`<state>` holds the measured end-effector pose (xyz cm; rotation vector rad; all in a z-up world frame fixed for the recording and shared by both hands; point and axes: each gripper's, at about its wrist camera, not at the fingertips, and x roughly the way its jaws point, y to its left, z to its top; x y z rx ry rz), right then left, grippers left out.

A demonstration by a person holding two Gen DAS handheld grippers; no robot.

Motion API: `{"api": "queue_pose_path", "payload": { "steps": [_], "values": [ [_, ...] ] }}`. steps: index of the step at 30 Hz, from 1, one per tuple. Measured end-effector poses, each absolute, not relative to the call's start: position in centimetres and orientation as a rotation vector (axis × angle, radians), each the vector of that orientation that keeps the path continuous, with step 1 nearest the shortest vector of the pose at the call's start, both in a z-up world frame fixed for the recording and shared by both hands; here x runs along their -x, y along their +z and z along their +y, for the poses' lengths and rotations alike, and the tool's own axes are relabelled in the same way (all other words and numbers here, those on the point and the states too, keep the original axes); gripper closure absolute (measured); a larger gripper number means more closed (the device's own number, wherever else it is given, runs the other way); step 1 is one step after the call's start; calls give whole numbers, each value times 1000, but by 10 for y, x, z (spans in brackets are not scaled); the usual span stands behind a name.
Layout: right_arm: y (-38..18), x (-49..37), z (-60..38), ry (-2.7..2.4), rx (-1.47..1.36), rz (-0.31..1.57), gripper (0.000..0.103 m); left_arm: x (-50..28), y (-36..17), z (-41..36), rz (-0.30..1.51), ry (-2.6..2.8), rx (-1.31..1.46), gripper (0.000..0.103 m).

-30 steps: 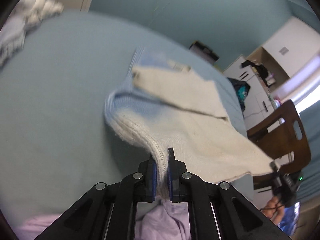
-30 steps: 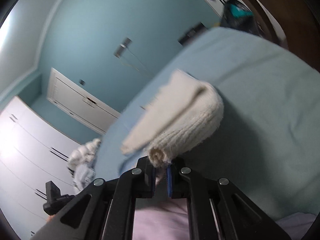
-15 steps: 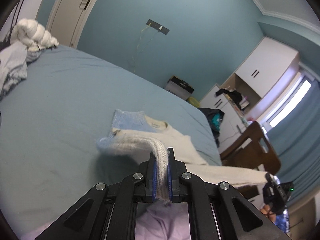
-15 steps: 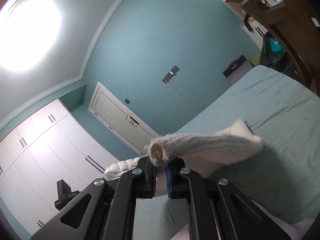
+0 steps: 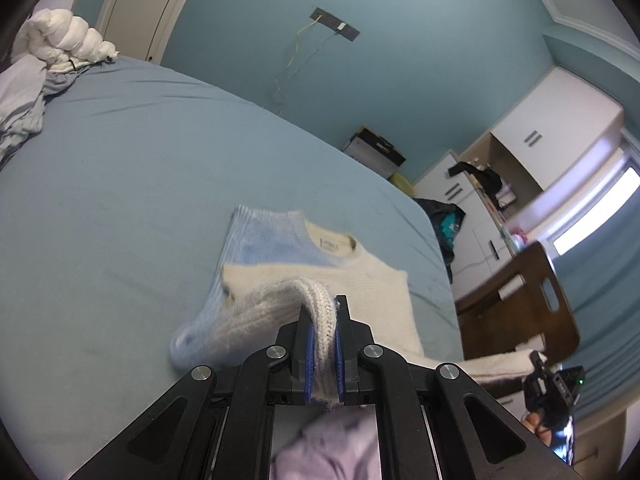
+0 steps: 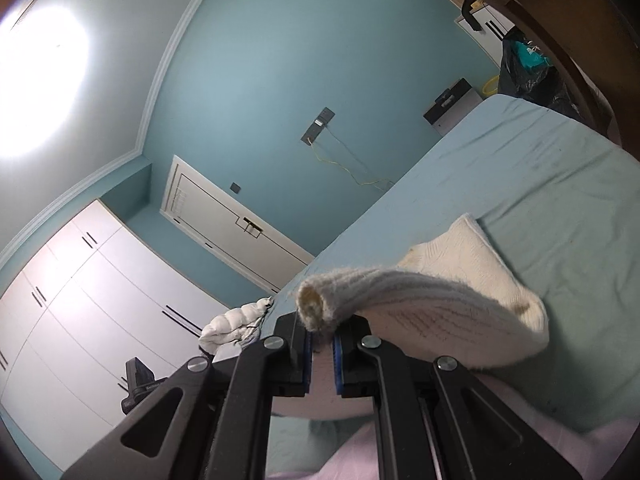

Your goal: Fold small clothes

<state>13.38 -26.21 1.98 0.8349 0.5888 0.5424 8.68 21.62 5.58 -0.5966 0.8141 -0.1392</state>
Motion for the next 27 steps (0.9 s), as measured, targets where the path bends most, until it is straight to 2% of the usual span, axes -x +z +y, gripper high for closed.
{"api": "queue_pose_path", "payload": {
  "steps": [2, 6, 11, 12, 13, 14, 15, 16, 17, 19, 20, 22, 27],
  "values": [
    [26, -158, -261, 529, -804, 612, 99, -133, 55, 221, 824, -150, 599, 95],
    [25, -261, -247, 489, -738, 714, 99, -235, 36, 235, 875, -112, 664, 95],
    [-12, -421, -218, 418, -702, 832, 97, -364, -37, 270, 928, -7, 912, 95],
    [-30, -453, -210, 424, -706, 881, 96, -381, -59, 275, 946, 5, 962, 91],
    [-52, -481, -200, 427, -700, 948, 90, -394, -84, 278, 987, 10, 1005, 87],
    [-76, -499, -195, 380, -680, 1024, 83, -402, -114, 282, 1046, 23, 1071, 68],
    [-91, -507, -194, 301, -657, 1082, 77, -403, -139, 283, 1108, 54, 1124, 34],
    [-106, -510, -196, 223, -640, 1125, 59, -399, -157, 285, 1152, 106, 1148, 23],
    [-122, -509, -202, 173, -646, 1156, 47, -391, -168, 287, 1161, 155, 1145, 19],
    [-134, -498, -212, 167, -633, 1149, 44, -381, -172, 283, 1157, 143, 1055, 18],
    [-142, -489, -220, 164, -594, 1147, 36, -376, -170, 278, 1163, 131, 977, 18],
    [-155, -479, -228, 166, -521, 1171, 28, -363, -162, 265, 1150, 121, 832, 17],
    [-183, -461, -223, 231, -368, 1239, 28, -354, -161, 212, 1166, 102, 392, 15]
  ]
}}
